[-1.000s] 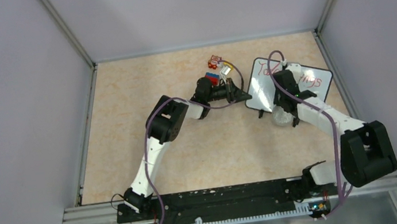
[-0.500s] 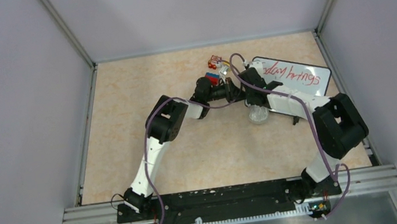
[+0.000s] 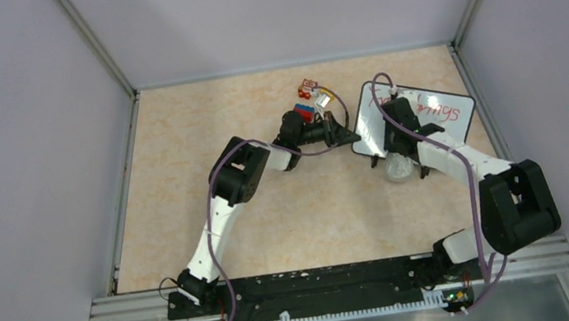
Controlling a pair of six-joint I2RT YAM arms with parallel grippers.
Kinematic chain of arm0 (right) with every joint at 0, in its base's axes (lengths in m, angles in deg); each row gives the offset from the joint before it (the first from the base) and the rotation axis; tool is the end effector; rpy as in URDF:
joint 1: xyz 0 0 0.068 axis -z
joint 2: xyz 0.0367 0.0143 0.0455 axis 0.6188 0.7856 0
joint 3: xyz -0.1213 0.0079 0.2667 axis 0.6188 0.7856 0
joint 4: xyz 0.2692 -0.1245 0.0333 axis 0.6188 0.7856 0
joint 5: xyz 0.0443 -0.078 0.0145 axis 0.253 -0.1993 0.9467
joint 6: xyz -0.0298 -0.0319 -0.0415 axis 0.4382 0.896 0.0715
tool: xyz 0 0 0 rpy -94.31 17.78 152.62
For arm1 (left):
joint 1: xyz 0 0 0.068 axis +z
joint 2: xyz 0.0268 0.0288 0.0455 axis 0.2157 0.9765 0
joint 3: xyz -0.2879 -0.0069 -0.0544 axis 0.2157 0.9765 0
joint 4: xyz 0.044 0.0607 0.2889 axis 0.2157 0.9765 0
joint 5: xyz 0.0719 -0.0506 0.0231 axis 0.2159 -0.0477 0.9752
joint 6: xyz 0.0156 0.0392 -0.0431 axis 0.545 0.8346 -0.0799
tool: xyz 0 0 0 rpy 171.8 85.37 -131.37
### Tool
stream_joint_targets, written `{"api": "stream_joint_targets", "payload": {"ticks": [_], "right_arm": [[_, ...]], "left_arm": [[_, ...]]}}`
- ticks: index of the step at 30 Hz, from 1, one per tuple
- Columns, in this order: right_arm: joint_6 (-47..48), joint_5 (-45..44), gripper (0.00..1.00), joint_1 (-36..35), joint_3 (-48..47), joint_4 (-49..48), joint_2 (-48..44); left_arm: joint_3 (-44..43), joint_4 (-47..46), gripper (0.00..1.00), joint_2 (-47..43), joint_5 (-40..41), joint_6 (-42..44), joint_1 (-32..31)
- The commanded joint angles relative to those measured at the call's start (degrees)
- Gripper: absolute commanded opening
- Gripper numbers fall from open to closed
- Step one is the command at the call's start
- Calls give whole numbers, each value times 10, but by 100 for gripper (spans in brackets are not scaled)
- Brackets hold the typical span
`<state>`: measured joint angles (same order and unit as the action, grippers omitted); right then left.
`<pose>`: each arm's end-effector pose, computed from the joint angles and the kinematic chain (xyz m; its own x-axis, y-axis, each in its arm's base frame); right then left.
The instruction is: Erase the whiteboard
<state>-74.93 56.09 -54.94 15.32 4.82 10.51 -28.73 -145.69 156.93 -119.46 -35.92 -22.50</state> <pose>0.3106 0.0765 0.2105 -0.6948 0.1423 -0.7050 0.2207 0.9751 -0.0207 0.4444 -0.3529 0.0793 -0.6842 -0.0895 -0.7238 0.7254 0.0188 -0.6880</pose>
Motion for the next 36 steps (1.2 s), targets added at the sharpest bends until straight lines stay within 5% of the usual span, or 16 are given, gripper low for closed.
{"api": "stream_joint_targets", "payload": {"ticks": [1, 11, 25, 36], "right_arm": [[8, -11, 0, -23, -32, 4, 33], [15, 3, 0, -105, -130, 15, 131], [7, 3, 0, 23, -11, 31, 12], [7, 5, 0, -90, -123, 27, 94]], "left_arm": [[-1, 40, 0, 20, 21, 27, 4], [-3, 43, 0, 20, 20, 28, 3], [-4, 45, 0, 19, 20, 29, 4], [-9, 58, 0, 21, 22, 28, 3]]}}
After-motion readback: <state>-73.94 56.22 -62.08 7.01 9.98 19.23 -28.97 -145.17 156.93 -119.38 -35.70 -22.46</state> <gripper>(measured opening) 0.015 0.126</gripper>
